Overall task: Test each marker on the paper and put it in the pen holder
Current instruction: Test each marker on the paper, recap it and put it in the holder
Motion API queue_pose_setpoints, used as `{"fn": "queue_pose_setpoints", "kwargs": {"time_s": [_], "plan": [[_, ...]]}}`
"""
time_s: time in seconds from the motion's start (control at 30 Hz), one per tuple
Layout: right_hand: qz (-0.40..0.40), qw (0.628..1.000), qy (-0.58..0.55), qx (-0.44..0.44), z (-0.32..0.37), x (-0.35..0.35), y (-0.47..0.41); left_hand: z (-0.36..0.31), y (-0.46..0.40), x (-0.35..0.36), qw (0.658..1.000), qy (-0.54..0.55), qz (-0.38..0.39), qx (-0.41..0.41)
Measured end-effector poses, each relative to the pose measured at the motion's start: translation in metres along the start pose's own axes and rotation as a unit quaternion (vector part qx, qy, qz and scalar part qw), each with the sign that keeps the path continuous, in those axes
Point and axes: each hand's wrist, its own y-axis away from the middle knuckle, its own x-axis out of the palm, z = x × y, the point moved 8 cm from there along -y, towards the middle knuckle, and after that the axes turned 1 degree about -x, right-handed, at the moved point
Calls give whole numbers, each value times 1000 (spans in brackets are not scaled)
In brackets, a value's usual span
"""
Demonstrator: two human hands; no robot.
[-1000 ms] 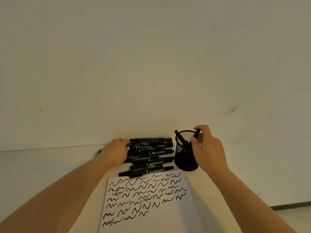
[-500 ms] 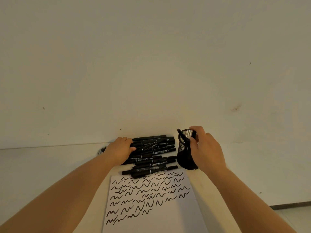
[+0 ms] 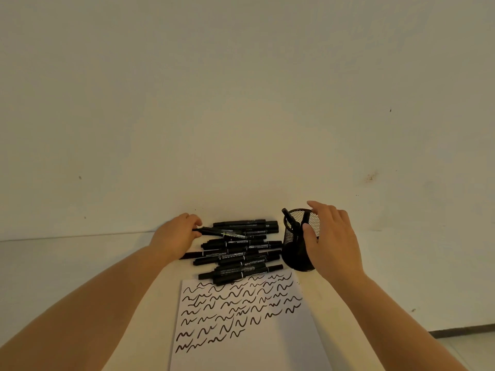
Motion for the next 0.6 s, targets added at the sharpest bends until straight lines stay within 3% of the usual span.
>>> {"fn": "queue_pose_setpoints", "kwargs": {"time_s": [0.13, 0.23, 0.37, 0.47, 0.53, 0.6], "plan": [[-54, 998, -1, -29, 15, -16, 17, 18, 21, -28, 998, -8, -59, 12], [-73, 996, 13, -59, 30, -16, 34, 36, 41, -42, 995, 9, -94, -23], [-59, 989, 5, -136, 61, -10, 55, 44, 67, -52, 986, 66, -137, -62], [42, 992, -40, -116, 72, 9, 71, 29, 85, -55, 980, 115, -151, -59], [157, 979, -128, -19, 69, 31, 84, 14, 97, -55, 973, 162, -153, -54], [244, 939, -231, 78, 70, 51, 99, -3, 111, -51, 962, 231, -133, -49]]}}
